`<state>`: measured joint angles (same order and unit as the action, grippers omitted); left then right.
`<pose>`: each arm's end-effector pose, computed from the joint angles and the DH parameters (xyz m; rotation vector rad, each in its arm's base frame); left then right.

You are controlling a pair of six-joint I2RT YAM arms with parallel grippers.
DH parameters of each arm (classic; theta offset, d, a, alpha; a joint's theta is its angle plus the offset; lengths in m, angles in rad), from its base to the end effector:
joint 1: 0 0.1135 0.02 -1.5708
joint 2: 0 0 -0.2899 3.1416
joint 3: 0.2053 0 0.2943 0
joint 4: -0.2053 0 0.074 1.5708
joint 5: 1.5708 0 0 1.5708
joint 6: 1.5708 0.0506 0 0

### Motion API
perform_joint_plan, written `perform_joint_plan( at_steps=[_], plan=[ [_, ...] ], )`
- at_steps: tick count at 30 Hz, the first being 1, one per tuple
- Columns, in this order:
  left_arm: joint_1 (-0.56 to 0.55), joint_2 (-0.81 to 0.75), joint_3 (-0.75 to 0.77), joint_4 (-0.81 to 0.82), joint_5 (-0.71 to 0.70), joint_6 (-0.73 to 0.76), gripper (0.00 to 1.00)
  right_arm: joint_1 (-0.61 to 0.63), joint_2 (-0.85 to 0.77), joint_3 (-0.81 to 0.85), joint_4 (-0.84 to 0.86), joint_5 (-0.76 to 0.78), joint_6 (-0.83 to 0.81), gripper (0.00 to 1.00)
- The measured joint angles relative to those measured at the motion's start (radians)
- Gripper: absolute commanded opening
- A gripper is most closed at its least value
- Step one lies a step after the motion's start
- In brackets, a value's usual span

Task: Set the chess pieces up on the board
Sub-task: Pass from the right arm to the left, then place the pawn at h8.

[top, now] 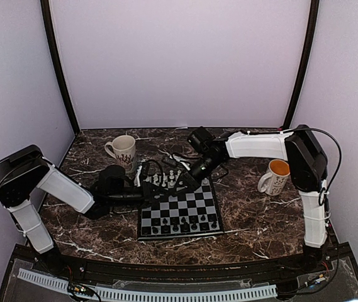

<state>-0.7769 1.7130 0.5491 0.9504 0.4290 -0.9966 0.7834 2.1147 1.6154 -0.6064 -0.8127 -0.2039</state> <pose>0.2330 -0.2586 0.1342 0.1340 2.0883 -1.5719 0.3287 0.3792 0.1790 -1.4952 2.2083 1.2736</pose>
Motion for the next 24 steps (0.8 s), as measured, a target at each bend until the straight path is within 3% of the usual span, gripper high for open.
perform_joint_plan(
  at_steps=[8, 12, 24],
  plan=[
    [0.0, -0.002, 0.0, 0.001, 0.001, 0.02, 0.08, -0.008, 0.0, 0.0, -0.009, -0.01, -0.004, 0.28],
    [0.0, -0.054, 0.018, -0.097, 0.0, 0.082, 0.08, -0.023, -0.01, -0.005, -0.012, -0.027, -0.006, 0.38],
    [0.0, -0.233, 0.264, -0.88, -0.107, 0.43, 0.08, -0.117, -0.178, -0.094, -0.022, -0.05, -0.072, 0.4]
  ],
)
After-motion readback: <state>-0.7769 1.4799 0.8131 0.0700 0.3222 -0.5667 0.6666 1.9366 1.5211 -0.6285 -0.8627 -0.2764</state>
